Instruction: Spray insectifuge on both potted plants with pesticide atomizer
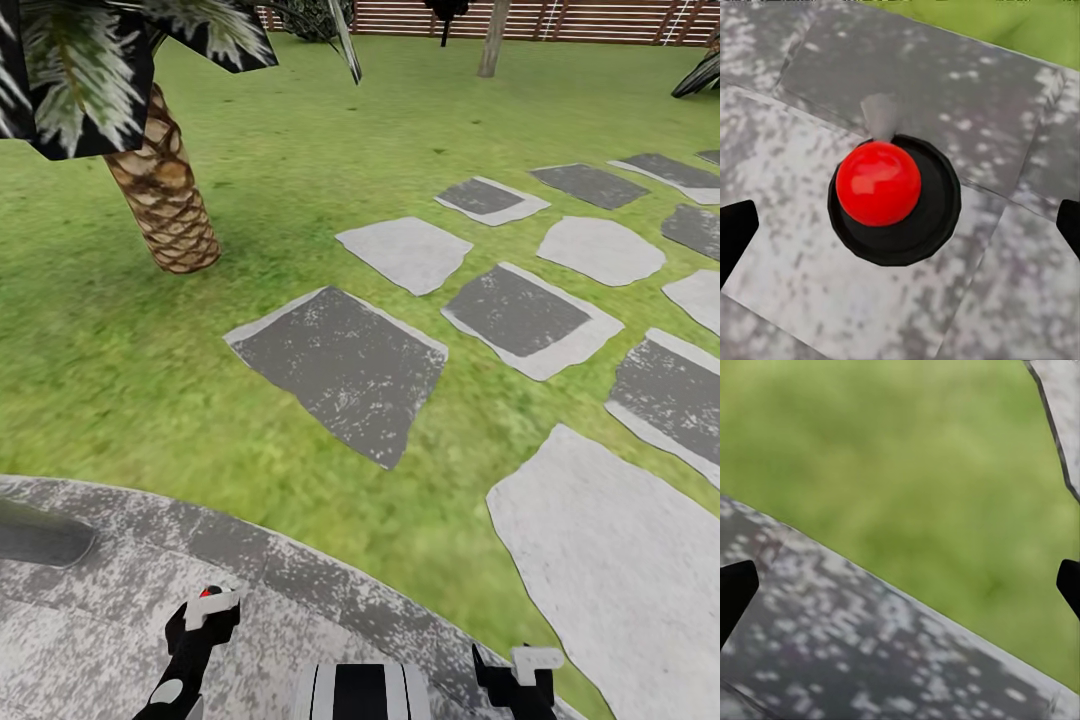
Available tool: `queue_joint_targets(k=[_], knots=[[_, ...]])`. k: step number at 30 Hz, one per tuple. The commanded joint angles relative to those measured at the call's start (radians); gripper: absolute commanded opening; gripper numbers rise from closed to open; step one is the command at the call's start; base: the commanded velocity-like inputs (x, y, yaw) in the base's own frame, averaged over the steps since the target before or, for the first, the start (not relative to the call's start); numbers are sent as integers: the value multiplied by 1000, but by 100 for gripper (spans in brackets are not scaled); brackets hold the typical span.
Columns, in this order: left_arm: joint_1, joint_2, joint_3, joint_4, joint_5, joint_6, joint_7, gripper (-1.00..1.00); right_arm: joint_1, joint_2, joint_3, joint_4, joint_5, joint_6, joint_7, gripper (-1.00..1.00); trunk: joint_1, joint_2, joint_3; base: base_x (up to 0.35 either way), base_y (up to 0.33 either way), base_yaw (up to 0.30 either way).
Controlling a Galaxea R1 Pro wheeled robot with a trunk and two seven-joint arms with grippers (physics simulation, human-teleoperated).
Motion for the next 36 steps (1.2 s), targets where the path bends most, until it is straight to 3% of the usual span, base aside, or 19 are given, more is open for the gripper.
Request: queue_joint_targets(k=[1, 9, 15, 36], knots=[[0, 0, 1, 0, 0, -3, 2, 100, 0, 0, -1, 1, 1, -3, 0, 100, 0, 0, -1, 4, 3, 0], [0, 0, 1, -1, 2, -3, 2, 100, 0, 0, -1, 0, 1, -3, 0, 100, 0, 0, -1, 1, 0, 0], [0, 0, 3, -2, 2, -3, 2, 100, 0, 0, -1, 1, 1, -3, 0, 100, 2, -1, -21, 0, 0, 0], [0, 0, 1, 8, 2, -19, 2, 100, -1, 0, -1, 2, 1, -3, 0, 100, 2, -1, -26, 15, 0, 0]])
